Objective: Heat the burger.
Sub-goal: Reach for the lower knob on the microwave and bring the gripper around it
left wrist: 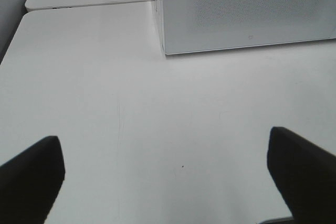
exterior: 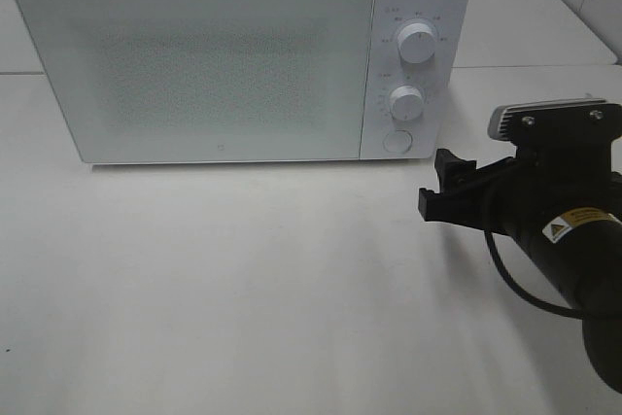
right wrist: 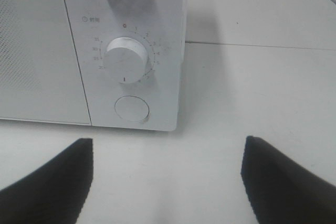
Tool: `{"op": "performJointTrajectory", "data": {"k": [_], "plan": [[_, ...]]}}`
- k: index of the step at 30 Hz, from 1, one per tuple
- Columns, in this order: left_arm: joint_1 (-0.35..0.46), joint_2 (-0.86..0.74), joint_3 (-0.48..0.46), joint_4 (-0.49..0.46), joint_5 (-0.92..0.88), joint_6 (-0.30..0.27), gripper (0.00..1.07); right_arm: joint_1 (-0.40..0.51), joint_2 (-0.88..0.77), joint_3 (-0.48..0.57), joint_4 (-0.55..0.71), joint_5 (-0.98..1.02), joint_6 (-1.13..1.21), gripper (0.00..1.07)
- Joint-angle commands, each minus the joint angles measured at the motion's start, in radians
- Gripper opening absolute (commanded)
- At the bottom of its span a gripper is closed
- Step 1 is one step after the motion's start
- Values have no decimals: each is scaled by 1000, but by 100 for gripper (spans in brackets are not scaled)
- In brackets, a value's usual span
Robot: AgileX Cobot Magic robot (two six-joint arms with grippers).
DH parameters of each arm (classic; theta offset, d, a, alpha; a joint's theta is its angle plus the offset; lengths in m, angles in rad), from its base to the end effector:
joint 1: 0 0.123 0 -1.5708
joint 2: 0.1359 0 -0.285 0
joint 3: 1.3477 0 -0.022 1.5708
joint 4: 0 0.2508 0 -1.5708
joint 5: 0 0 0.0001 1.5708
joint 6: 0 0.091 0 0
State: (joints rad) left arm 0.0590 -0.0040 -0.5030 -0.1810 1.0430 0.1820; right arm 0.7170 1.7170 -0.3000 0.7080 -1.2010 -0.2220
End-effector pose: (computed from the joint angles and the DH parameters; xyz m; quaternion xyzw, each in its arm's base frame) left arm -0.0050 -0.0145 0.2806 0.0548 0.8415 -0.0260 0.5369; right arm 0.2104 0.1102 0.1418 -0.0446 0.7674 -0.0035 0.6396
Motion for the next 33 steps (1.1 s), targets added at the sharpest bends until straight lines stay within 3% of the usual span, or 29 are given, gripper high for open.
{"op": "performJointTrajectory", "data": {"k": [1,26,33], "plan": [[-1,-21,2,-8,-1,-6,100,19,14,-37,15,-157,-55,75],[-1,-21,2,-8,-1,-6,100,14,239,-354,36,-157,-43,75],[-1,-21,2,-7,-1,-6,100,-48,307,-431,4,-156,-42,75]]}}
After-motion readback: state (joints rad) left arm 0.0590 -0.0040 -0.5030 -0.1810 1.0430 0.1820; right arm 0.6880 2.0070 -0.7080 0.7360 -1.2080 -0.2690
